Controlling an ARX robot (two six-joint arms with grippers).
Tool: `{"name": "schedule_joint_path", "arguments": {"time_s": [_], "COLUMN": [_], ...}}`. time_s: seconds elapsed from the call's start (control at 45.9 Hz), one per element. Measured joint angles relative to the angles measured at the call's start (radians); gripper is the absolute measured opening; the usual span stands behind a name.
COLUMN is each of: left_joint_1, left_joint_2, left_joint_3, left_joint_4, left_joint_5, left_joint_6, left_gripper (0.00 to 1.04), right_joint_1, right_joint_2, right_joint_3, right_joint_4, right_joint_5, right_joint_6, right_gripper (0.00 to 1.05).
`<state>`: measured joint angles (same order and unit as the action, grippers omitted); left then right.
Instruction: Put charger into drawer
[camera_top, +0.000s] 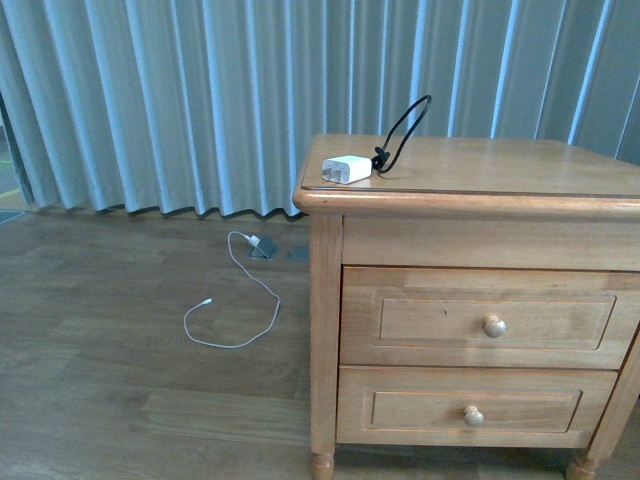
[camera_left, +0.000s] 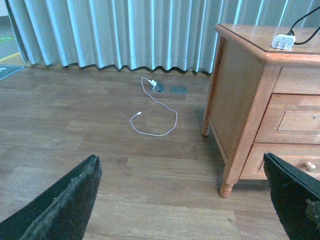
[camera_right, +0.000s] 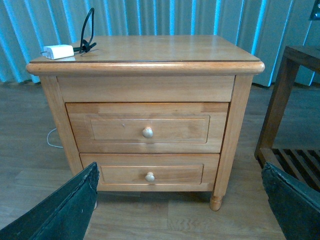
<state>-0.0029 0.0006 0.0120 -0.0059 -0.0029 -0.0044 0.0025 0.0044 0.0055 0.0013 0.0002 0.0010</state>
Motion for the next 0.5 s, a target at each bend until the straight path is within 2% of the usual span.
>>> {"name": "schedule_joint_path", "arguments": {"time_s": [0.501], "left_joint_1": [0.0], "left_joint_2": [0.0], "left_joint_3": [0.0], "left_joint_4": [0.0], "left_joint_5": [0.0], "left_joint_6": [0.0], "left_gripper": [0.99], "right_joint_1": [0.0], "right_joint_2": [0.0], "right_joint_3": [0.0], "right_joint_4": [0.0], "right_joint_5": [0.0], "right_joint_6": [0.0], "right_gripper": [0.96]}}
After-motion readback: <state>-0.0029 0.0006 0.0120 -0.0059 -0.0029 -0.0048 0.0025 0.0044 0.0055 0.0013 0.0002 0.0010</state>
